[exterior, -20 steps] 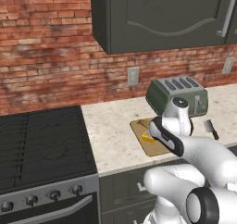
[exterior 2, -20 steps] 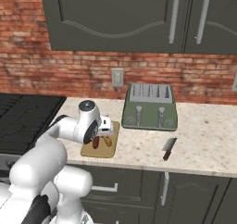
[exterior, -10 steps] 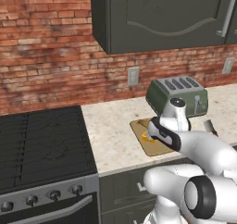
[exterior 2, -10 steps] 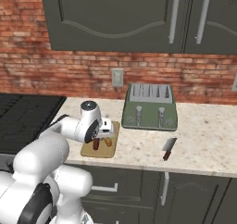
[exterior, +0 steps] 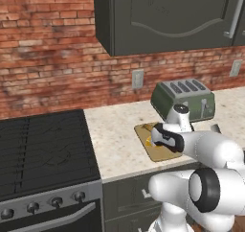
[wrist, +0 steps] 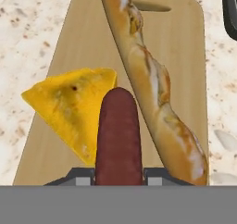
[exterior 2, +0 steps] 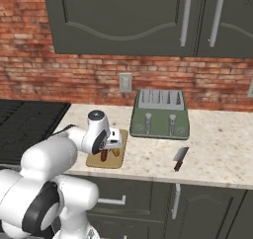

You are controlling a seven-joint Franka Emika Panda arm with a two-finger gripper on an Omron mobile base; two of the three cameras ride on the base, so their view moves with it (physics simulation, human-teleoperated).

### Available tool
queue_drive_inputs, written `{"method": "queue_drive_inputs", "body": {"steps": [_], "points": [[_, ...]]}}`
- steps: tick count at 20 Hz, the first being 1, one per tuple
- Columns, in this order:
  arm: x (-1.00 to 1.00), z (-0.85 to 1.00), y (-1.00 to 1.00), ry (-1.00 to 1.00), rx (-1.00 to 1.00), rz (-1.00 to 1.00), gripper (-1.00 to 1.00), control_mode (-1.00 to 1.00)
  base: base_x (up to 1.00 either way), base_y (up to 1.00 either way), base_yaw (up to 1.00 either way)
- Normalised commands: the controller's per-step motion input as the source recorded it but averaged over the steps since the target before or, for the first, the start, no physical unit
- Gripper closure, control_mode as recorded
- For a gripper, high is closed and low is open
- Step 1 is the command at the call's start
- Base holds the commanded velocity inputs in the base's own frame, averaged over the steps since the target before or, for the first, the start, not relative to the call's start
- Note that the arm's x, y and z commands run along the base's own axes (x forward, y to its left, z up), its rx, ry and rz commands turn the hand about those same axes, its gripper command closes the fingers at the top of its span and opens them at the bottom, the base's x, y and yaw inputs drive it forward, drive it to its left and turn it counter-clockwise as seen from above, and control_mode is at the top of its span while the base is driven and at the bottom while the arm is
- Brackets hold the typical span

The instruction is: Retrieve the sausage and cheese from the fridge and place them on the cutting board on the counter.

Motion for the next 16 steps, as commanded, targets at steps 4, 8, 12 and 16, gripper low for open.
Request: {"method": "queue_drive_inputs", "body": {"steps": [4,8,12,16], "points": [[0.28,-0.04,0.00,0.00,0.00,0.00,1.00,-1.00,0.00,0.00,0.00],[0.09,-0.15,0.00,0.02,0.00,0.00,1.00,-1.00,0.00,0.00,0.00],[0.09,-0.22,0.00,0.03,0.00,0.00,1.00,-1.00,0.00,0.00,0.00],[0.01,-0.08,0.00,0.02,0.00,0.00,1.00,-1.00,0.00,0.00,0.00]]}}
